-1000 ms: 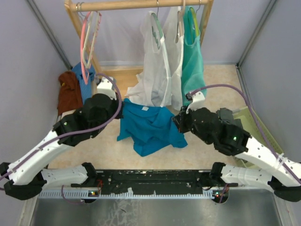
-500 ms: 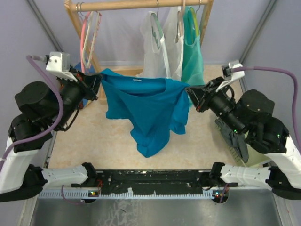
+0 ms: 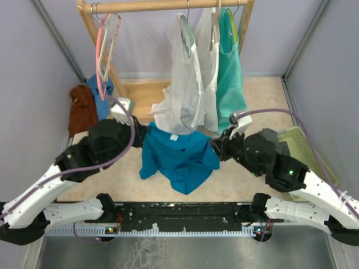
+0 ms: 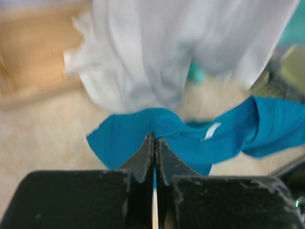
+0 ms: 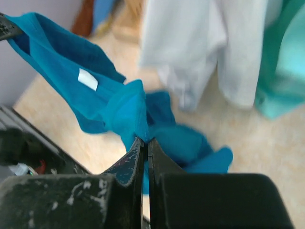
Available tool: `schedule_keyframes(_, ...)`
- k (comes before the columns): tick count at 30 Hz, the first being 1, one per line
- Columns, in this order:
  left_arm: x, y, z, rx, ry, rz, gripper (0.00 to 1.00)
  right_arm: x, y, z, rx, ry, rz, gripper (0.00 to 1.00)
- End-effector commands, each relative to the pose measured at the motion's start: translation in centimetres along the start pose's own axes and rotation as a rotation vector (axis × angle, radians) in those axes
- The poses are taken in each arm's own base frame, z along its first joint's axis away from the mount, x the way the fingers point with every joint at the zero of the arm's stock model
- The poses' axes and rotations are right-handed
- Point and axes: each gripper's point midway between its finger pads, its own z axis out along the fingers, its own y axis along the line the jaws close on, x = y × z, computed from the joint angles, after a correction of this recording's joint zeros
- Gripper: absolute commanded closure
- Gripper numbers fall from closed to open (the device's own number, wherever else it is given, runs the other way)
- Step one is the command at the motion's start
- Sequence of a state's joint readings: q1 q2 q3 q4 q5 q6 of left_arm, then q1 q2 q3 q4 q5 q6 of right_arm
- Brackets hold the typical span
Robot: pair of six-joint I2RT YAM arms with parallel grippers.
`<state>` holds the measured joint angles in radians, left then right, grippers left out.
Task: Place the t-shirt on the hanger
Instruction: Place the T-shirt at the center of the board.
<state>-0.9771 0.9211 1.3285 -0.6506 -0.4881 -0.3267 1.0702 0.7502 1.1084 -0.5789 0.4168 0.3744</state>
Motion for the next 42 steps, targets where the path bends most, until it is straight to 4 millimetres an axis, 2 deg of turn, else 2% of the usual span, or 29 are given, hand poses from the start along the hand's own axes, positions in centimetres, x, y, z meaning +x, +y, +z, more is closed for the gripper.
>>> schedule_keyframes(1,9.8,0.5,1.1,0.010,0.188,-0.121,1.00,6.6,-0.9,0.7,0.002,0.071,0.162,1.00)
schedule_keyframes(4,16.2,1.5,1.5,-0.013,0.290,-0.170,1.00,11.7,-2.8,1.1,0.070,0.139,0.234,1.00)
schedule_keyframes(6,19.6,2.2,1.9,-0.029,0.329,-0.189,1.00,13.9,-4.1,1.2,0.123,0.162,0.249,1.00)
schedule_keyframes(10,24.0,2.4,2.7,-0.024,0.389,-0.208,1.00,15.7,-5.8,1.6,0.219,0.184,0.234,0.99)
schedule_keyframes(14,25.3,2.0,3.7,-0.018,0.407,-0.201,1.00,16.8,-5.9,2.9,0.254,0.221,0.200,0.98)
schedule_keyframes(17,25.0,1.9,4.6,-0.027,0.390,-0.183,1.00,17.8,-5.3,4.2,0.260,0.272,0.175,0.99)
schedule_keyframes(20,23.6,1.6,4.8,-0.022,0.352,-0.193,1.00,18.2,-4.7,5.1,0.256,0.298,0.169,1.00)
schedule_keyframes(26,20.3,2.8,4.7,-0.062,0.241,-0.149,1.00,16.6,-4.0,5.5,0.241,0.280,0.149,0.99)
schedule_keyframes(33,19.4,3.7,4.4,-0.106,0.202,-0.145,0.99,14.7,-4.2,5.6,0.257,0.237,0.128,0.95)
schedule_keyframes(34,19.5,3.7,4.5,-0.105,0.200,-0.144,0.99,14.3,-4.1,5.6,0.256,0.236,0.123,0.88)
schedule_keyframes(36,20.0,3.9,4.6,-0.113,0.212,-0.139,0.99,13.8,-3.9,5.4,0.255,0.244,0.114,0.67)
schedule_keyframes(38,20.8,4.0,4.7,-0.123,0.231,-0.141,1.00,12.0,-3.1,4.9,0.218,0.228,0.114,0.57)
schedule_keyframes(39,21.2,4.1,4.6,-0.131,0.242,-0.149,1.00,10.6,-2.5,4.6,0.187,0.210,0.103,0.49)
schedule_keyframes(42,22.2,4.6,4.4,-0.146,0.266,-0.154,1.00,5.1,0.5,3.8,0.060,0.141,0.092,0.38)
